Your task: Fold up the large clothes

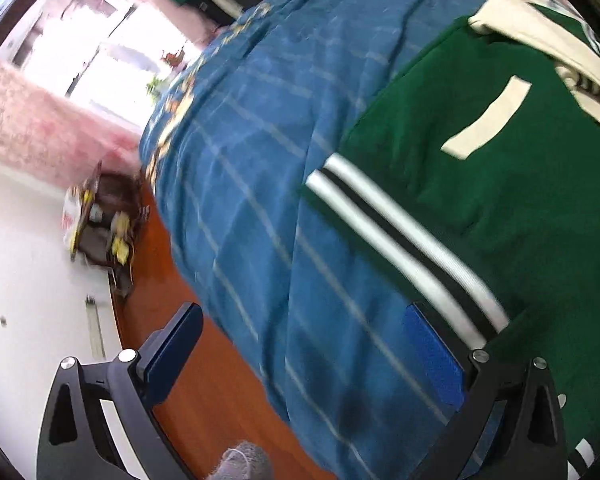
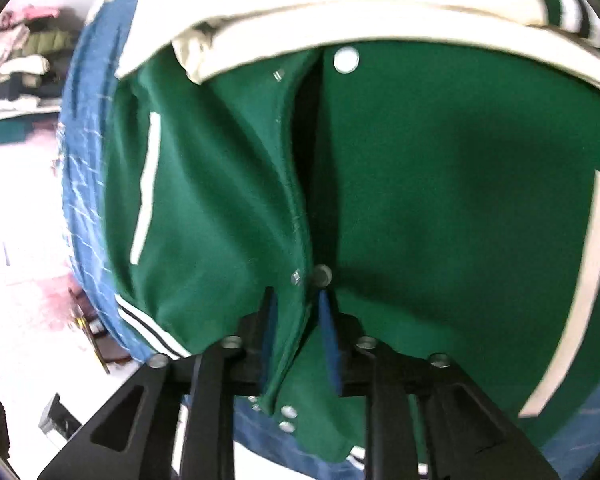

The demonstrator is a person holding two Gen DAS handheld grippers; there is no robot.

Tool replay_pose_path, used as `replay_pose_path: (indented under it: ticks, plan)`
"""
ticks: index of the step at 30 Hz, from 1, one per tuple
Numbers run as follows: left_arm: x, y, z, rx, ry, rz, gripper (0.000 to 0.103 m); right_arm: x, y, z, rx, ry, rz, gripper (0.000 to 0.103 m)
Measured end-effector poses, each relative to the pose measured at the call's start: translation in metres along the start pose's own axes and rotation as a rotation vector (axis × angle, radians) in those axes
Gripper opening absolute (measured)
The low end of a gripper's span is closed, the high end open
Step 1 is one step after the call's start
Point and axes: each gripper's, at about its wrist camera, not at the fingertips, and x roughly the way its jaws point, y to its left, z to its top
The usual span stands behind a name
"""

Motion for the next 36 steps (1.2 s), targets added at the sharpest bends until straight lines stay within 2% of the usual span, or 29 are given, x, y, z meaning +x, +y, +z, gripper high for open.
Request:
replay_pose_path:
  ticks: [2,3,5,7,9,12,16,19,22,27,31,34,36]
  plan:
    - [-0.001,-0.004,0.003,0.020,-0.029,0.003,0.103,0.013,0.010,-0.009,-0.022,0.043,0.040,0.042]
    - [0.003,-0.008,0.004,0.027,-0.035,0.002,0.103,0.025,0.016,-0.012,-0.051,0.069,0.010,0.042]
    - [0.015,-0.019,0.005,0.044,-0.039,0.010,0.103,0.063,0.019,-0.016,-0.102,0.113,-0.173,0.040]
    - [0.037,-0.036,0.007,0.089,-0.031,0.027,0.103,0.066,0.016,-0.015,-0.084,0.092,-0.180,0.036]
    - [0.050,-0.050,0.010,0.120,-0.035,0.040,0.103,0.048,0.015,-0.014,-0.048,0.085,-0.144,0.036]
    - [0.051,-0.066,0.012,0.149,-0.099,0.091,0.103,0.001,0.002,-0.018,-0.037,0.013,-0.118,0.041]
    - [0.044,-0.079,0.011,0.165,-0.100,0.187,0.103,-0.066,-0.040,-0.023,-0.016,-0.099,-0.136,0.069]
    - [0.027,-0.079,0.011,0.145,-0.087,0.228,0.103,-0.105,-0.087,-0.024,0.008,-0.150,-0.205,0.072]
    - [-0.010,-0.078,0.004,0.118,-0.109,0.249,0.103,-0.124,-0.136,-0.023,0.039,-0.148,-0.234,0.072]
    - [-0.108,-0.121,-0.044,0.229,-0.182,0.301,0.103,-0.146,-0.211,-0.025,0.008,-0.141,-0.318,0.073]
    - [-0.176,-0.192,-0.114,0.433,-0.264,0.307,0.103,-0.171,-0.264,-0.028,0.016,-0.127,-0.336,0.073]
    - [-0.208,-0.246,-0.170,0.586,-0.300,0.265,0.103,-0.187,-0.299,-0.030,0.043,-0.125,-0.341,0.073]
    - [-0.217,-0.275,-0.195,0.669,-0.324,0.260,0.103,-0.198,-0.327,-0.031,0.070,-0.120,-0.347,0.073]
